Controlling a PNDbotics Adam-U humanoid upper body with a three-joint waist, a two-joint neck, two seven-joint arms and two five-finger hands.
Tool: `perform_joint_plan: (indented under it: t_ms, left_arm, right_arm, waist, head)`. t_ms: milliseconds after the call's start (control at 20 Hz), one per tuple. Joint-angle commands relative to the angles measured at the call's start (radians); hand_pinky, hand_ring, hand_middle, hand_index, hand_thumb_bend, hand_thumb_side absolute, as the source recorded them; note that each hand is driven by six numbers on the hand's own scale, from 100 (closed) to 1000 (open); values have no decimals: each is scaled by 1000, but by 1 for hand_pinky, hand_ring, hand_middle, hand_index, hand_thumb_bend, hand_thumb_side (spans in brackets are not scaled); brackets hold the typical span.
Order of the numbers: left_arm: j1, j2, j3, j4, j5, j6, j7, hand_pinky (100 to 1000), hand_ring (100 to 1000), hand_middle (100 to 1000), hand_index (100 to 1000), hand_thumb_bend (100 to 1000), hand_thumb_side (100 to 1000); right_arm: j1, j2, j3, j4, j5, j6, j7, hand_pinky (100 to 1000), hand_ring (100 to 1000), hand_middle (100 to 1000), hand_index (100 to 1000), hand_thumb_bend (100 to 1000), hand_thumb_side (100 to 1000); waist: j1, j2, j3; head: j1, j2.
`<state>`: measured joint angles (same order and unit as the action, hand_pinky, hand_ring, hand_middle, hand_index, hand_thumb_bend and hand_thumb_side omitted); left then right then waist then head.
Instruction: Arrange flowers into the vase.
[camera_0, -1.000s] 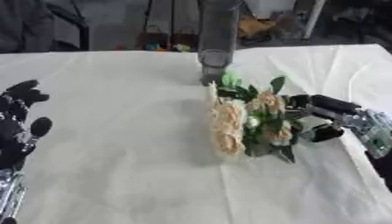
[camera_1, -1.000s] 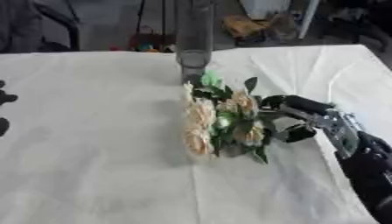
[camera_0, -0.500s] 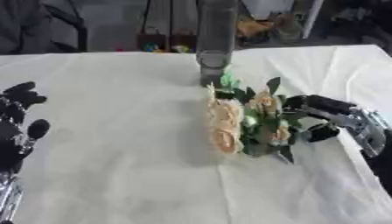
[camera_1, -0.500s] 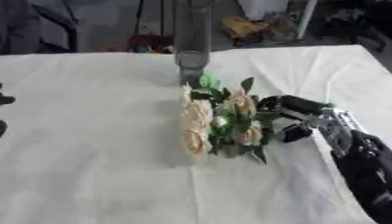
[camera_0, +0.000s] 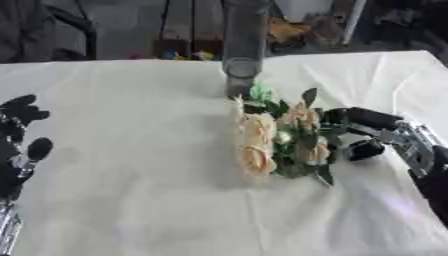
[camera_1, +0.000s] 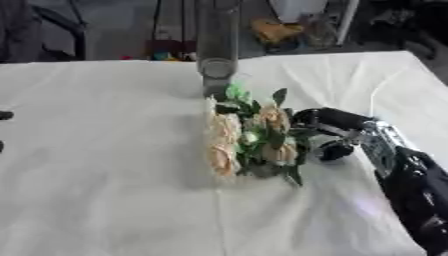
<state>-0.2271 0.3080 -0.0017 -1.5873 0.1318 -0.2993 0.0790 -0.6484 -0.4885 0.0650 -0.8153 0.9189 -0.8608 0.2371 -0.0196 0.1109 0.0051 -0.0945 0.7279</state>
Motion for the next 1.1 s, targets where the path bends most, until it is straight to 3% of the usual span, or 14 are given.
perform_joint_plan:
  t_ms: [50,450,750,850,900,950,1100]
  left_arm:
    - [-11,12,3,-14,3,-2,-2,921,681,761,647,1000,497]
    - [-12,12,3,-15,3,-1,-2,920,681,761,647,1000,498]
    - [-12,11,4,-16,2,-1,-1,919,681,761,647,1000,498]
    - [-12,11,4,-16,2,-1,0,919,681,761,647,1000,498]
    - [-12,11,4,-16,2,-1,0,919,681,761,647,1000,499]
    - [-12,11,4,-16,2,-1,1,919,681,761,647,1000,499]
    - [-12,11,4,-15,2,-1,2,919,681,760,647,1000,499]
  right_arm:
    - [-9,-25,-8,16,34,2,-11,747,881,798,919,257,100]
    - [-12,-21,-14,30,62,0,-44,697,820,749,880,239,100]
    - [-13,-21,-17,25,62,3,-82,593,721,641,802,228,100]
    - [-14,-22,-19,21,59,5,-102,551,671,592,762,226,100]
    - [-14,-22,-23,16,54,8,-118,482,602,521,695,228,100]
    - [-14,-22,-26,11,47,11,-140,456,580,501,674,194,100]
    - [-16,-24,-33,-5,25,29,-215,329,493,403,573,215,100]
  waist:
    - [3,-11,1]
    - [5,-12,4]
    - [5,-13,5]
    - [5,-13,5]
    - [4,-13,5]
    - [4,-13,5]
    - [3,-14,5]
  head:
    - [0,3]
    - [5,5]
    - [6,7]
    - [6,7]
    - [7,7]
    - [7,7]
    - [8,8]
